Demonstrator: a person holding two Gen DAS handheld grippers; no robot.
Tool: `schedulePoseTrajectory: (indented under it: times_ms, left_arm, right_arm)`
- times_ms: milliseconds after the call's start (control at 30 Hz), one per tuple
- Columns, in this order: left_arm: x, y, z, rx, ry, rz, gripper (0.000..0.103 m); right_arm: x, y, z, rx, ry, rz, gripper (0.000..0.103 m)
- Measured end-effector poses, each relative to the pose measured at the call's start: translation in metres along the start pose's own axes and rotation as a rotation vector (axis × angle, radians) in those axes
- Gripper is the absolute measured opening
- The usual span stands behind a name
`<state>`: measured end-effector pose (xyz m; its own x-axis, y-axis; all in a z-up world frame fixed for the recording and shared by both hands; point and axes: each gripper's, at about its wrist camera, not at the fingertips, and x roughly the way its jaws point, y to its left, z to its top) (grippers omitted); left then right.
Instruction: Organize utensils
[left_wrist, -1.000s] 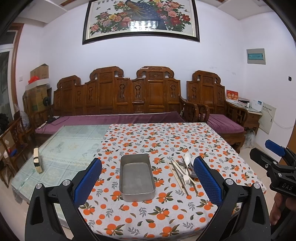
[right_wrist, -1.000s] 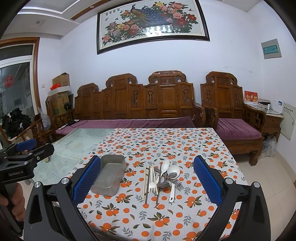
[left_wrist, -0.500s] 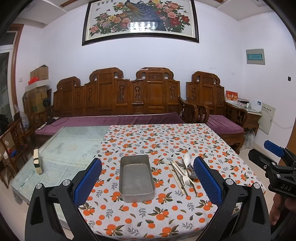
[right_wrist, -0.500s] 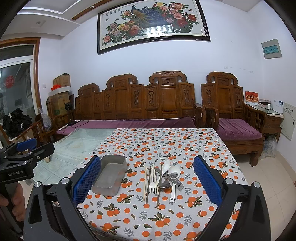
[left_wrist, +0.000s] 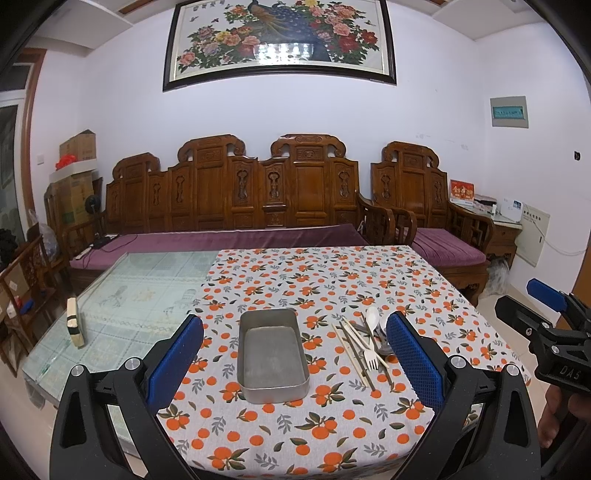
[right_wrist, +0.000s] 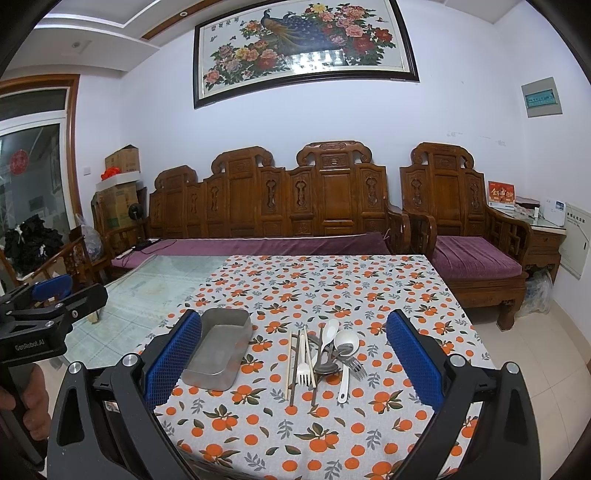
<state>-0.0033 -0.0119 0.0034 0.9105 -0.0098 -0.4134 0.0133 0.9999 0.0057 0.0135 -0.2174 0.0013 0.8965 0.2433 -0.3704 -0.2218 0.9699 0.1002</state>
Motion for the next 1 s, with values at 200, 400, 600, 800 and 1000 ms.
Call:
schedulePoseTrajectory:
  times_ms: [200, 400, 600, 800, 1000]
  left_arm:
    - [-0.001, 0.000, 0.002, 0.000, 0.001, 0.000, 0.096]
    - [-0.001, 0.000, 0.003, 0.000, 0.005, -0.002, 0.096]
    - [0.005, 0.003, -0.001, 0.000, 0.022, -0.006, 0.096]
    - [0.019, 0.006, -0.009, -0.004, 0.052, -0.006, 0.096]
    - [0.043, 0.005, -0.018, -0.002, 0.106, -0.015, 0.096]
  right_arm:
    - [0.001, -0.002, 0.000, -0.001, -0.001, 0.002, 0.100]
    - [0.001, -0.001, 0.001, 0.000, 0.001, 0.001, 0.100]
    - [0.009, -0.005, -0.007, 0.006, 0.012, 0.000, 0.100]
    - [0.020, -0.012, -0.014, 0.012, 0.033, 0.000, 0.100]
    - [0.041, -0.020, -0.024, 0.010, 0.073, 0.005, 0.100]
